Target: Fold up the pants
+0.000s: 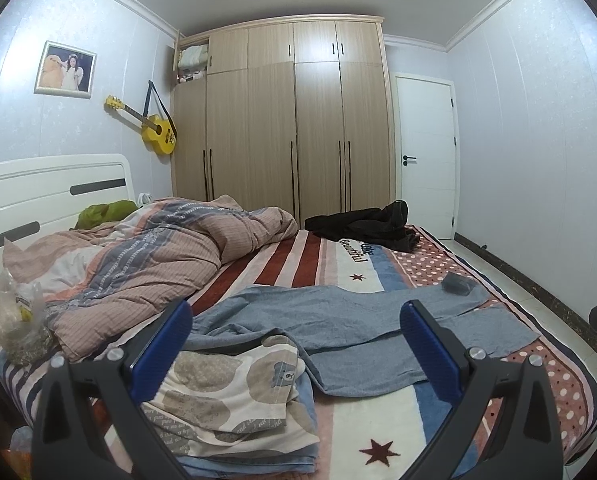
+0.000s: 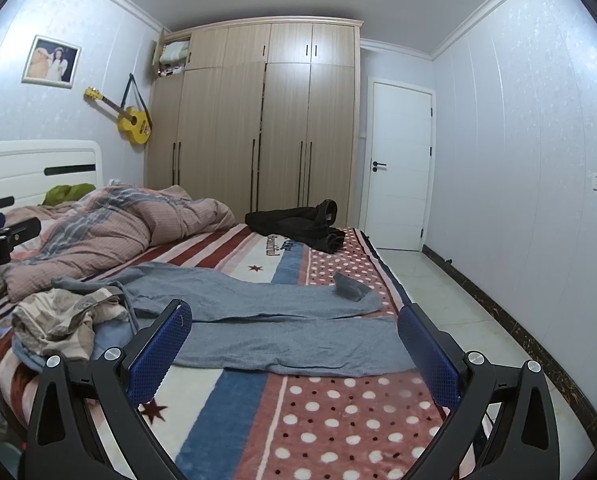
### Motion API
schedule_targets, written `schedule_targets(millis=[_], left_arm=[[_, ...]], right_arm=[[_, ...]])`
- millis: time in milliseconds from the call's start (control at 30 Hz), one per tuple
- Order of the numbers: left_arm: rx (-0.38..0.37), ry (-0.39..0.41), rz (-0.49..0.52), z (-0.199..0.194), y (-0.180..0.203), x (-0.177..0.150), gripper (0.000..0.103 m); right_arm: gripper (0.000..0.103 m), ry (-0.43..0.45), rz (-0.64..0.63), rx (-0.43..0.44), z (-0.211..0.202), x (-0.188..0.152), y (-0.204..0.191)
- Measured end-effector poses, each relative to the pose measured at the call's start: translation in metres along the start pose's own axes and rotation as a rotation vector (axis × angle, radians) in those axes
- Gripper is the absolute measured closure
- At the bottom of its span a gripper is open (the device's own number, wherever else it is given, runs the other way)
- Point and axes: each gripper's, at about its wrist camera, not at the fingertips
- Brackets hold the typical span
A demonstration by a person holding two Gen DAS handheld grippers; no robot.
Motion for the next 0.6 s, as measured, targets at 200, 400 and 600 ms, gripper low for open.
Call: schedule_targets(millis=[200,400,600], left_arm=[[0.006,-0.021,0.022,0.011,0.001,0.001,0.001],[0.002,-0.052,0.042,0.032,-0.001,0.001,0.001],[-0.016,-0.148,0.029,0.085,-0.023,-0.013,0.001]], right_arm=[[0.000,-0.005,0.075,0.034,0.014,-0.002,0.007],[0.000,-0.019,0.091,0.061,0.040,-0.001,0.010],[0.000,-0.075,0.060,0.029,0.086,-0.009,0.017]])
Point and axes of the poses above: each gripper's, at about its wrist camera, not at the fingertips, and z roughly the way its jaws point, y to its right, x to its top, and after that the axes turned 12 degrees about z, right-handed
